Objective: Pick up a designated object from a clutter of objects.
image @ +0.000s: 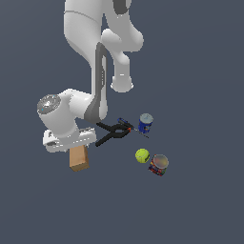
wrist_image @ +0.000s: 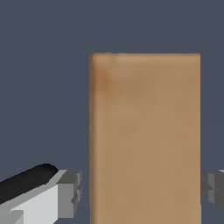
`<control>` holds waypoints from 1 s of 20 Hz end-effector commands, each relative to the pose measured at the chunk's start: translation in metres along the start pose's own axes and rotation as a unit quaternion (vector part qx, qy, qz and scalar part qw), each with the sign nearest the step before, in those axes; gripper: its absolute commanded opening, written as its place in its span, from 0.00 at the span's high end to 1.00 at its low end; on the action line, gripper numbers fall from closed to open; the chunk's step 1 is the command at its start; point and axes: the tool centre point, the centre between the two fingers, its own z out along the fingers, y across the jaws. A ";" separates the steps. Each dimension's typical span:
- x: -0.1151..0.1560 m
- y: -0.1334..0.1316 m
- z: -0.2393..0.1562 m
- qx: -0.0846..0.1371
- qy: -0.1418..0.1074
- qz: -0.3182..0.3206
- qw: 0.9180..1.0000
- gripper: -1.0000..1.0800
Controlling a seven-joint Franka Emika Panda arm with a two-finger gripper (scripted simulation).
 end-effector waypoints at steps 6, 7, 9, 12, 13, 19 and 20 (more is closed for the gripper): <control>0.000 0.001 0.024 0.000 0.000 -0.001 1.000 0.04; 0.000 0.001 0.024 0.000 0.000 -0.001 1.000 0.04; 0.000 0.001 0.024 0.000 0.000 -0.001 1.000 1.00; 0.000 0.001 0.024 0.000 0.000 -0.001 1.000 1.00; 0.000 0.001 0.024 0.000 0.000 -0.001 1.000 1.00; 0.000 0.001 0.023 0.000 0.000 -0.001 1.000 1.00; 0.000 0.001 0.022 0.000 0.000 -0.001 1.000 1.00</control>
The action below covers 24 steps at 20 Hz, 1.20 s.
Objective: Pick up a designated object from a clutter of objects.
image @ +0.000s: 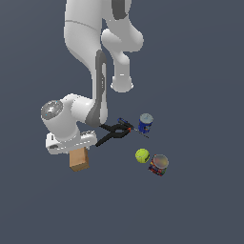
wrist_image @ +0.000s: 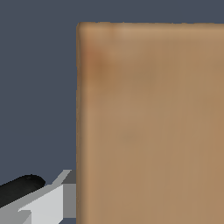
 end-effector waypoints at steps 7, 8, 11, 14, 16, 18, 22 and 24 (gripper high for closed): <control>0.009 -0.018 -0.021 0.000 0.000 0.000 1.000 1.00; 0.011 -0.022 -0.026 0.000 0.000 0.000 1.000 1.00; 0.019 -0.038 -0.046 0.000 0.000 0.000 1.000 1.00; 0.030 -0.059 -0.070 -0.001 0.000 0.000 1.000 1.00; 0.037 -0.074 -0.088 -0.001 0.000 0.000 1.000 1.00; 0.045 -0.091 -0.107 -0.001 0.000 0.000 1.000 1.00; 0.062 -0.122 -0.146 -0.001 0.000 0.000 1.000 1.00; 0.070 -0.138 -0.165 -0.002 0.000 0.000 1.000 1.00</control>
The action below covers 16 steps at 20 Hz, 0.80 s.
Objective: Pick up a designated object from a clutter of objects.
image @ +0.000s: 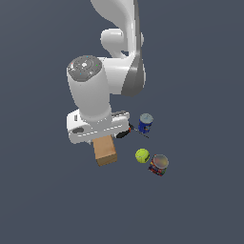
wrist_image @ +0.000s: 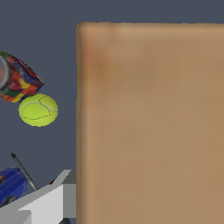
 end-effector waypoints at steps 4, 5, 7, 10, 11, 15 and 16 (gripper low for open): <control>0.024 -0.043 -0.058 -0.002 0.004 0.000 1.000 1.00; 0.028 -0.051 -0.067 -0.002 0.004 0.000 1.000 1.00; 0.036 -0.066 -0.086 -0.002 0.004 0.000 1.000 1.00; 0.049 -0.089 -0.114 -0.002 0.004 0.000 1.000 1.00; 0.053 -0.097 -0.123 -0.002 0.004 0.000 1.000 1.00; 0.068 -0.124 -0.157 -0.002 0.004 0.000 1.000 1.00; 0.072 -0.130 -0.164 -0.002 0.004 0.000 1.000 1.00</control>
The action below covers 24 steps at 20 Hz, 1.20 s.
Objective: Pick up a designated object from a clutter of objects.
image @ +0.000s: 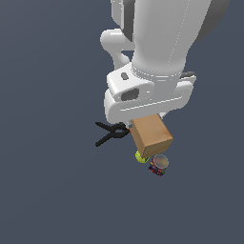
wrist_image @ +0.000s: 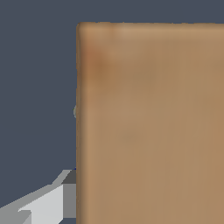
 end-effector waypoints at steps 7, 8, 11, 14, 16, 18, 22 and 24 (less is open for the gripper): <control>0.027 -0.043 -0.059 0.000 0.005 0.001 1.000 1.00; 0.029 -0.047 -0.064 0.000 0.005 0.001 1.000 1.00; 0.035 -0.055 -0.074 0.000 0.005 0.001 1.000 1.00; 0.039 -0.062 -0.082 0.000 0.005 0.000 1.000 1.00; 0.042 -0.065 -0.086 0.000 0.005 0.000 1.000 1.00; 0.043 -0.067 -0.089 0.000 0.005 0.000 1.000 1.00; 0.046 -0.069 -0.092 0.000 0.005 0.000 1.000 1.00; 0.046 -0.069 -0.093 0.000 0.005 0.000 1.000 1.00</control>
